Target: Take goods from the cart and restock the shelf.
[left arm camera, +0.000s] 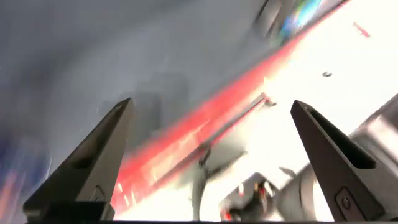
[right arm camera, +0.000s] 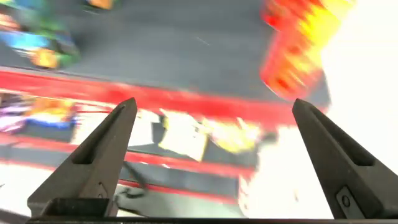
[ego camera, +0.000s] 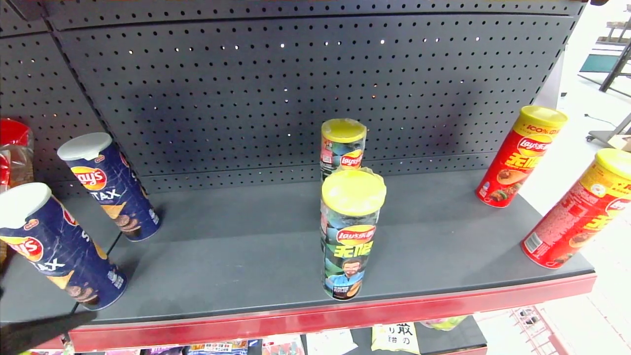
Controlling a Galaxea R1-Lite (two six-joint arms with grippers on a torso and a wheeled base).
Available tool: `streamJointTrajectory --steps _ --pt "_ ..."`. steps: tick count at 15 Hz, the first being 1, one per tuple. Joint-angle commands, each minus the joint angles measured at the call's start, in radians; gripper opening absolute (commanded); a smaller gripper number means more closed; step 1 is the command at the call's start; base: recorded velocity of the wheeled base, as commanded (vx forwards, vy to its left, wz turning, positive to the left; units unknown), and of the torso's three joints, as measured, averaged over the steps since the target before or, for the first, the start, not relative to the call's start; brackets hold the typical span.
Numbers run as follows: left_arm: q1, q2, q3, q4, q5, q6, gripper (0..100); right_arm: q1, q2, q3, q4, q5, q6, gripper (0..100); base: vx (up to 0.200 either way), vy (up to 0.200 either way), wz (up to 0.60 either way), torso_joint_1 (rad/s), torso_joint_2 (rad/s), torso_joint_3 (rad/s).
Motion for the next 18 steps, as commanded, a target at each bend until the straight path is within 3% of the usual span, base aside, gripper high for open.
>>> streamJointTrajectory --steps 1,4,5,7,8,9,10,12,13,14,15,16,18 --pt "0.2 -0.42 -0.027 0.361 0.087 -0.016 100 -0.085 -0.161 -0.006 0.09 -0.03 -0.003 100 0.0 0.0 0.0 0.0 0.0 0.0" --pt "0.323 -0.471 0.008 0.375 0.145 -0.016 100 -0.082 -0.154 0.045 0.085 -0.022 -0.007 100 0.0 0.0 0.0 0.0 0.0 0.0" --pt "0.437 -0.497 0.027 0.406 0.156 -0.016 100 -0.07 -0.167 0.085 0.082 -0.011 -0.009 100 0.0 0.0 0.0 0.0 0.0 0.0" --pt "0.501 -0.593 0.079 0.404 0.126 -0.01 100 0.004 -0.183 0.129 0.008 0.061 -0.006 100 0.0 0.0 0.0 0.0 0.0 0.0" --pt "0.496 -0.641 0.102 0.396 0.102 -0.003 100 0.03 -0.189 0.155 -0.027 0.069 -0.003 100 0.0 0.0 0.0 0.0 0.0 0.0" --pt "0.492 -0.664 0.15 0.346 0.073 0.004 100 0.064 -0.233 0.209 -0.078 0.064 -0.003 100 0.0 0.0 0.0 0.0 0.0 0.0" --pt "0.49 -0.661 0.203 0.166 0.057 -0.014 100 0.078 -0.341 0.284 -0.085 0.049 -0.009 100 0.0 0.0 0.0 0.0 0.0 0.0" --pt "0.492 -0.663 0.386 -0.176 -0.048 0.003 100 0.076 -0.331 0.438 -0.332 0.003 0.022 100 0.0 0.0 0.0 0.0 0.0 0.0" --pt "0.49 -0.661 0.466 -0.343 -0.032 0.007 100 0.078 -0.331 0.439 -0.265 -0.013 0.074 100 0.0 0.0 0.0 0.0 0.0 0.0" --pt "0.492 -0.661 0.464 -0.314 -0.007 0.013 100 0.076 -0.331 0.436 -0.257 -0.019 0.091 100 0.0 0.0 0.0 0.0 0.0 0.0" --pt "0.492 -0.659 0.453 -0.286 0.097 0.047 100 0.078 -0.331 0.441 -0.285 -0.031 0.1 100 0.0 0.0 0.0 0.0 0.0 0.0" --pt "0.501 -0.659 0.455 -0.289 0.157 0.058 100 0.078 -0.331 0.441 -0.282 -0.031 0.103 100 0.0 0.0 0.0 0.0 0.0 0.0" --pt "0.502 -0.659 0.462 -0.315 0.263 0.04 100 0.076 -0.331 0.441 -0.28 -0.033 0.102 100 0.0 0.0 0.0 0.0 0.0 0.0"
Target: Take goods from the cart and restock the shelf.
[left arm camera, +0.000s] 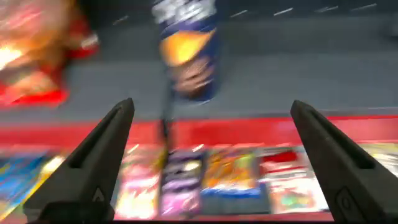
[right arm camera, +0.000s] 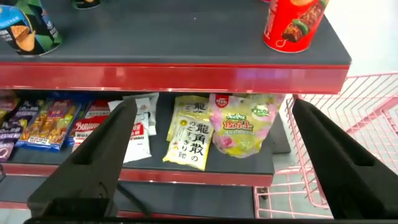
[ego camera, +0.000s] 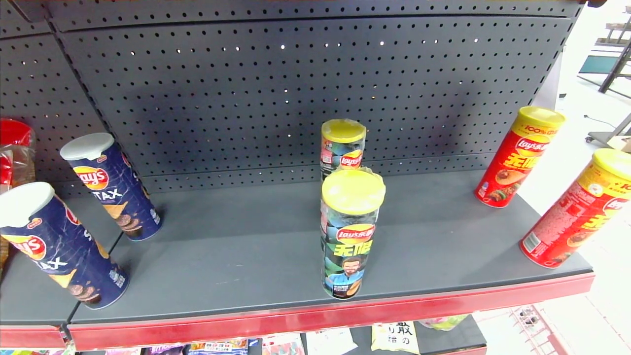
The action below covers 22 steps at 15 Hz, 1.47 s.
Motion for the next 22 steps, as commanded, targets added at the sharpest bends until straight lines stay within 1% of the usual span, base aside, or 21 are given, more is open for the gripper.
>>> streamJointTrajectory --steps 1,2,3,4,6,8,9,10,11,13,14,15,16,22 --pt "0.004 0.004 0.014 -0.007 0.012 -0.008 100 0.002 0.0 0.002 -0.002 -0.001 -0.002 100 0.0 0.0 0.0 0.0 0.0 0.0" --pt "-0.009 0.005 0.014 -0.006 -0.045 -0.012 100 0.002 0.0 0.002 -0.002 -0.002 -0.002 100 0.0 0.0 0.0 0.0 0.0 0.0" --pt "-0.019 0.002 0.014 0.02 -0.105 -0.007 100 0.0 0.0 0.002 -0.002 -0.002 0.0 100 0.0 0.0 0.0 0.0 0.0 0.0" --pt "-0.027 0.005 0.006 0.06 -0.165 0.015 100 0.002 0.0 0.002 0.0 -0.002 -0.003 100 0.0 0.0 0.0 0.0 0.0 0.0" --pt "-0.041 0.002 0.011 0.056 -0.162 -0.005 100 0.002 0.0 0.002 0.0 -0.007 -0.003 100 0.0 0.0 0.0 0.0 0.0 0.0" --pt "-0.041 0.004 0.012 0.05 -0.162 -0.021 100 0.002 0.0 0.002 0.0 -0.042 0.0 100 0.0 0.0 0.0 0.0 0.0 0.0" --pt "-0.056 0.001 0.012 0.051 -0.162 -0.021 100 0.0 0.0 0.002 0.0 -0.042 0.0 100 0.0 0.0 0.0 0.0 0.0 0.0" --pt "-0.144 -0.027 0.011 0.051 -0.16 -0.022 100 0.0 0.0 0.002 0.0 -0.042 0.0 100 0.0 0.0 0.0 0.0 0.0 0.0" --pt "-0.156 -0.032 0.012 0.05 -0.156 -0.03 100 0.002 0.0 0.002 0.0 -0.045 0.0 100 0.0 0.0 0.0 0.0 0.0 0.0" --pt "-0.133 -0.074 0.012 0.048 -0.152 -0.031 100 0.002 0.0 0.002 0.0 -0.045 0.0 100 0.0 0.0 0.0 0.0 0.0 0.0" --pt "-0.125 -0.088 0.012 0.048 -0.139 -0.028 100 0.002 0.0 0.002 0.0 -0.042 -0.002 100 0.0 0.0 0.0 0.0 0.0 0.0" --pt "-0.125 -0.088 0.014 0.048 -0.085 -0.028 100 0.002 0.0 0.002 0.0 -0.04 -0.003 100 0.0 0.0 0.0 0.0 0.0 0.0" --pt "-0.125 -0.088 0.014 0.048 -0.071 -0.03 100 0.002 0.0 0.002 0.0 -0.04 -0.002 100 0.0 0.0 0.0 0.0 0.0 0.0" --pt "-0.125 -0.088 0.014 0.048 -0.074 -0.031 100 0.002 0.0 0.002 0.0 -0.042 -0.002 100 0.0 0.0 0.0 0.0 0.0 0.0"
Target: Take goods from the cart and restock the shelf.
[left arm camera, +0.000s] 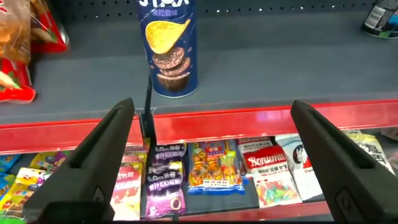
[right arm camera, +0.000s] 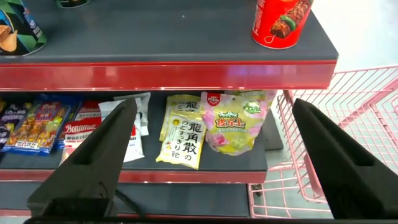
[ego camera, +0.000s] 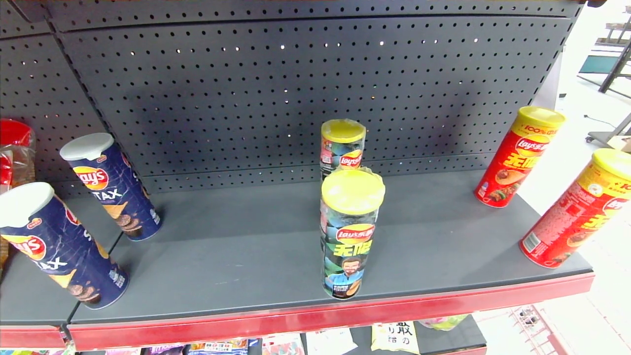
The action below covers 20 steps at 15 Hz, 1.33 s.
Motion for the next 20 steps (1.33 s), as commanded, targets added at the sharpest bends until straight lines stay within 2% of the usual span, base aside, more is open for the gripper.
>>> streamJointTrajectory --steps 1,3,6,16,20 --pt "0.0 -0.001 0.0 0.0 0.0 0.0 100 0.001 0.003 0.0 0.0 0.001 -0.002 100 0.0 0.0 0.0 0.0 0.0 0.0" --pt "0.0 -0.001 0.0 0.0 0.0 0.0 100 0.001 0.003 0.0 0.0 0.001 -0.002 100 0.0 0.0 0.0 0.0 0.0 0.0" --pt "0.0 -0.001 0.0 0.0 0.0 0.0 100 0.001 0.003 0.0 0.0 0.001 -0.002 100 0.0 0.0 0.6 -0.001 0.0 0.002" --pt "0.0 -0.001 0.0 0.0 0.0 0.003 100 0.001 0.003 0.0 0.0 0.003 -0.001 100 0.0 0.0 0.0 0.0 0.0 0.0" --pt "0.0 -0.001 0.0 0.0 0.0 0.006 100 0.001 0.003 0.0 0.0 0.003 -0.001 100 -0.15 0.0 0.0 0.003 0.01 0.001"
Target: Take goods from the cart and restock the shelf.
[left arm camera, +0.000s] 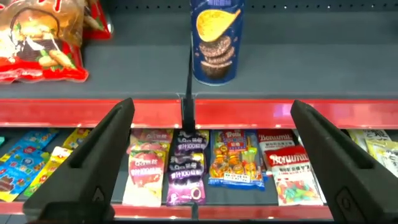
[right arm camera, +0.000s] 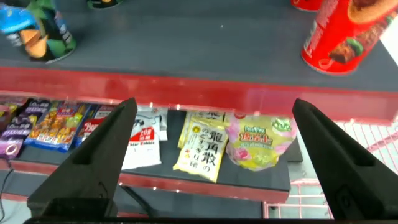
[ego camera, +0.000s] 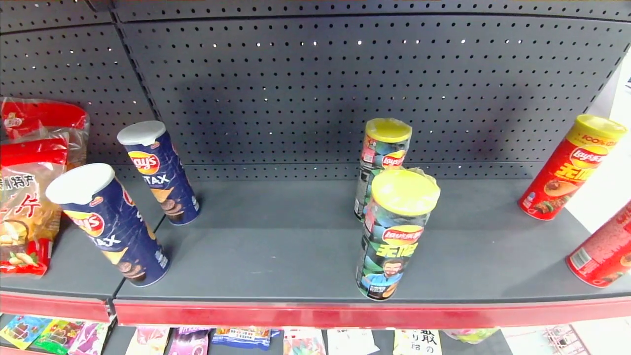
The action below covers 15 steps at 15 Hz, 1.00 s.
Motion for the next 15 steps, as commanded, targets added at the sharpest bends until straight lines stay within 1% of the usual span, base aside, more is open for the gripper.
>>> streamJointTrajectory --steps 1,5,8,9,15 --pt "0.0 0.0 0.0 0.0 0.0 -0.001 100 0.001 0.002 0.0 -0.002 0.001 0.0 100 0.0 0.0 0.0 0.0 0.0 0.0" --pt "0.0 0.0 0.0 0.0 0.0 0.0 100 0.001 0.002 0.0 0.0 0.002 0.002 100 0.0 0.0 0.0 0.0 0.0 0.0" --pt "0.0 0.0 -0.002 0.0 0.0 -0.001 100 0.001 0.002 0.0 -0.002 0.013 0.002 100 0.0 -0.2 0.0 -0.006 0.0 0.004" --pt "0.0 0.0 0.0 0.0 0.0 -0.004 100 0.001 0.002 0.0 -0.002 0.031 -0.001 100 0.0 0.0 0.0 0.0 0.0 0.0" --pt "0.0 0.0 0.0 0.0 0.0 -0.004 100 0.001 0.002 0.0 -0.002 0.033 0.0 100 0.0 0.0 0.0 0.0 0.0 0.0"
